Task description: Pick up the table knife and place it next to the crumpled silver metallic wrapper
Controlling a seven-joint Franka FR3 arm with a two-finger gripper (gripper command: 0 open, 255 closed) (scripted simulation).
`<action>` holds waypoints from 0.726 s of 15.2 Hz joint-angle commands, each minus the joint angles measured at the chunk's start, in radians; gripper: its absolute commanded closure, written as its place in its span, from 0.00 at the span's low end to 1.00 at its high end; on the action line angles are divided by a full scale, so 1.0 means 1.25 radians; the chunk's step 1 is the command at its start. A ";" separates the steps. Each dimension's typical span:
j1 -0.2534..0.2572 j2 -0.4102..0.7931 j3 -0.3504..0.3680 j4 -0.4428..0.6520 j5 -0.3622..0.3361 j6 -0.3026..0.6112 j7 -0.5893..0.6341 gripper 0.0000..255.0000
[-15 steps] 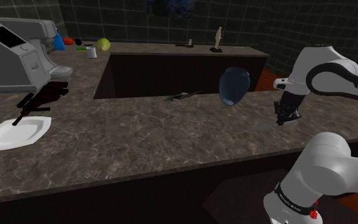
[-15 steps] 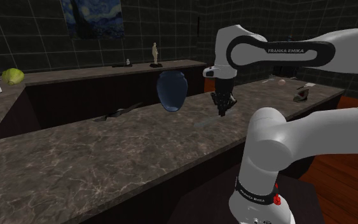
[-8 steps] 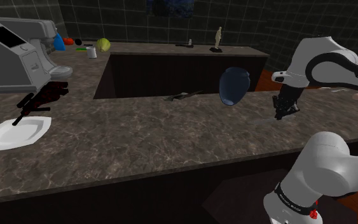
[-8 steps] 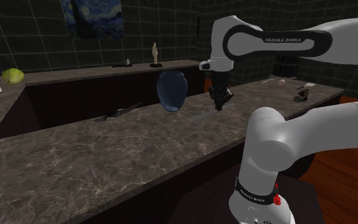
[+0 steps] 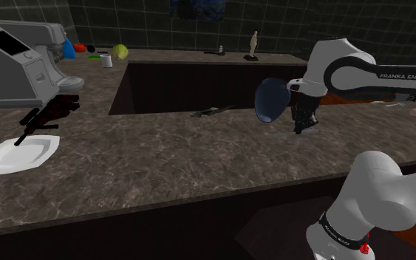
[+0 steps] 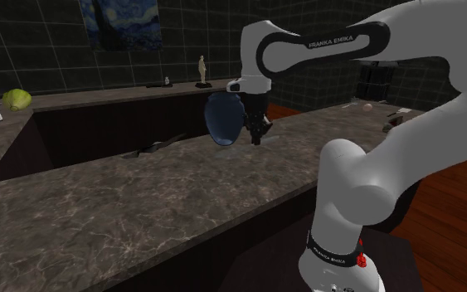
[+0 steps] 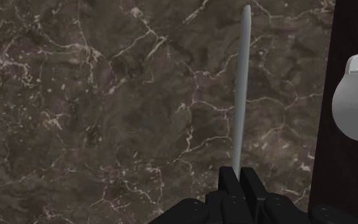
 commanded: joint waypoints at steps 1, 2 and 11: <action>0.039 0.066 0.004 0.032 0.023 0.033 0.027 1.00; 0.056 0.097 0.004 0.047 0.034 0.048 0.037 1.00; 0.190 0.377 -0.008 0.225 0.140 0.144 0.080 1.00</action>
